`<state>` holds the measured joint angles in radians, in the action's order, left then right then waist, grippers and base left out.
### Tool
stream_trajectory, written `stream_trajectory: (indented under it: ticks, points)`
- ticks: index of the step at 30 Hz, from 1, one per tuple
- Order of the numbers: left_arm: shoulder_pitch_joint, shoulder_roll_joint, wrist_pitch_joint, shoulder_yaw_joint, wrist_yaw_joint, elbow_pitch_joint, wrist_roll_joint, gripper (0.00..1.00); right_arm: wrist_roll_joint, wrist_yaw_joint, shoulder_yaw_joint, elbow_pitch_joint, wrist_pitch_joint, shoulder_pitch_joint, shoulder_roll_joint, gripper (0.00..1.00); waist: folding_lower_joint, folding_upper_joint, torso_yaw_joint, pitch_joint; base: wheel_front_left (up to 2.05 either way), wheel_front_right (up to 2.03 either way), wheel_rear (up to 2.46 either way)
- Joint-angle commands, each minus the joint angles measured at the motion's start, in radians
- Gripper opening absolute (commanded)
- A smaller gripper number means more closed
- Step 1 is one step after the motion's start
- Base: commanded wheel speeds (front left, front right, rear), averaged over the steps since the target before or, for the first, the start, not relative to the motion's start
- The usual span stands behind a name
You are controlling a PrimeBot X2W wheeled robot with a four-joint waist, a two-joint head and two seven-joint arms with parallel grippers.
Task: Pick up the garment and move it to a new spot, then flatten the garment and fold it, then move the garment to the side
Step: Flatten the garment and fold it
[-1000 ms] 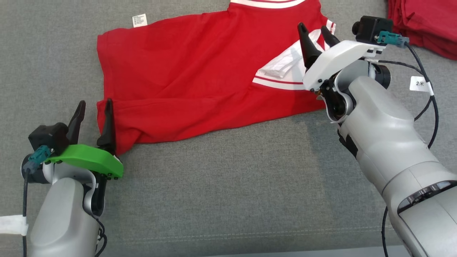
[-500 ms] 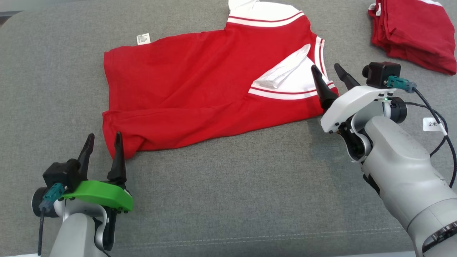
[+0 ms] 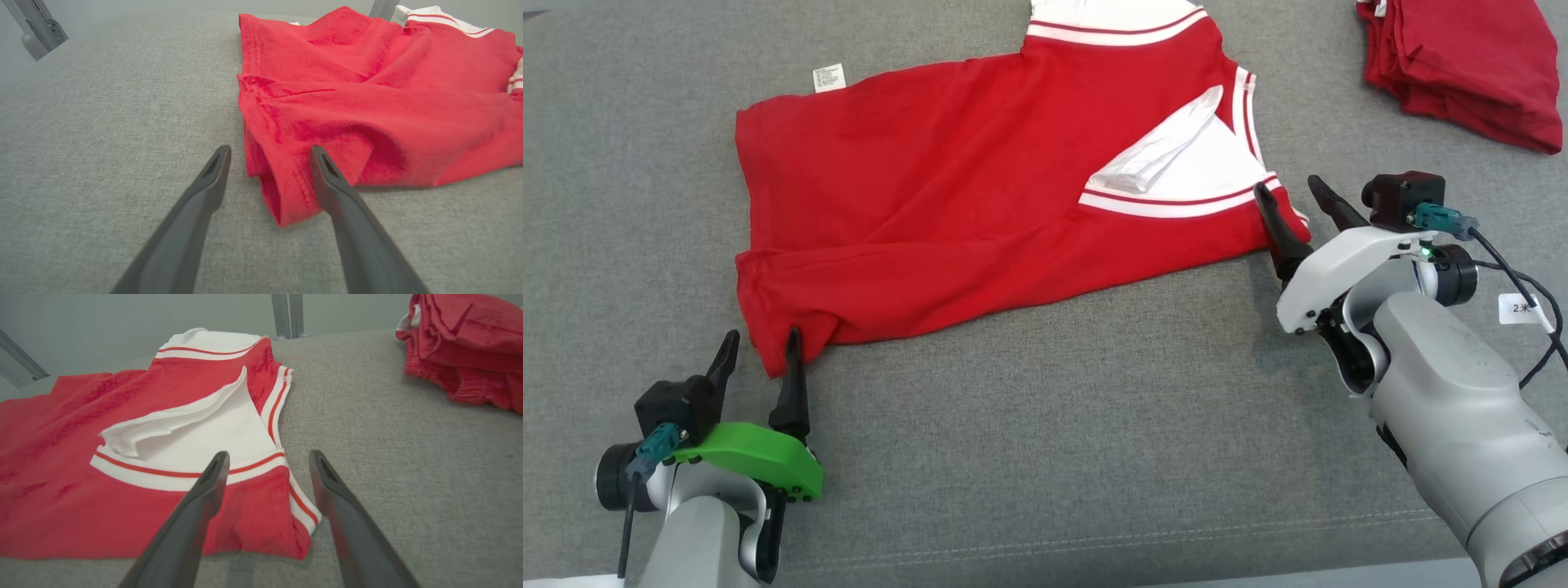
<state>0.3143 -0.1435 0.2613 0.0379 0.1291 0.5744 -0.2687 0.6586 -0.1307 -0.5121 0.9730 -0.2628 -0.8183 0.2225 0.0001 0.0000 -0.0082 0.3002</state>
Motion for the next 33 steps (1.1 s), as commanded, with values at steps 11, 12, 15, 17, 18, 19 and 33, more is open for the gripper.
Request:
stream_trajectory:
  ticks: [11,12,15,17,18,19,33]
  points:
    - [0.035,-0.001,0.003,0.014,0.002,0.075,-0.036,1.0,0.005,0.0,-0.007,0.056,-0.003,0.026,-0.019,0.98,-0.0001,0.0,0.004,0.035,0.0,0.0,0.0]
    - [0.037,0.0,0.001,0.018,0.002,0.085,-0.042,1.0,0.01,0.0,-0.011,0.058,-0.003,0.026,-0.018,0.7,-0.0001,0.0,0.004,0.037,0.0,0.0,0.0]
    - [0.045,0.0,0.0,0.03,0.002,0.114,-0.064,0.0,0.02,0.0,-0.02,0.063,-0.001,0.024,-0.014,0.0,-0.0001,0.0,0.007,0.041,0.0,0.0,0.0]
    - [0.051,-0.002,0.0,0.042,0.002,0.127,-0.073,0.0,0.028,0.0,-0.024,0.062,-0.001,0.023,-0.015,0.0,-0.0001,0.0,0.008,0.04,0.0,0.0,0.0]
    - [0.053,-0.003,0.0,0.045,0.002,0.13,-0.078,0.0,0.03,0.0,-0.025,0.061,-0.001,0.024,-0.013,0.0,-0.0001,0.0,0.008,0.039,0.0,0.0,0.0]
    - [0.054,-0.005,0.0,0.045,0.001,0.13,-0.081,0.0,0.035,0.0,-0.023,0.057,-0.001,0.024,-0.008,0.0,-0.0001,0.0,0.009,0.037,0.0,0.0,0.0]
    - [-0.083,-0.014,0.002,0.03,0.0,0.032,-0.097,0.0,0.089,0.001,0.06,-0.112,-0.003,0.203,0.056,0.0,-0.0001,0.0,0.015,-0.072,0.0,0.0,0.0]
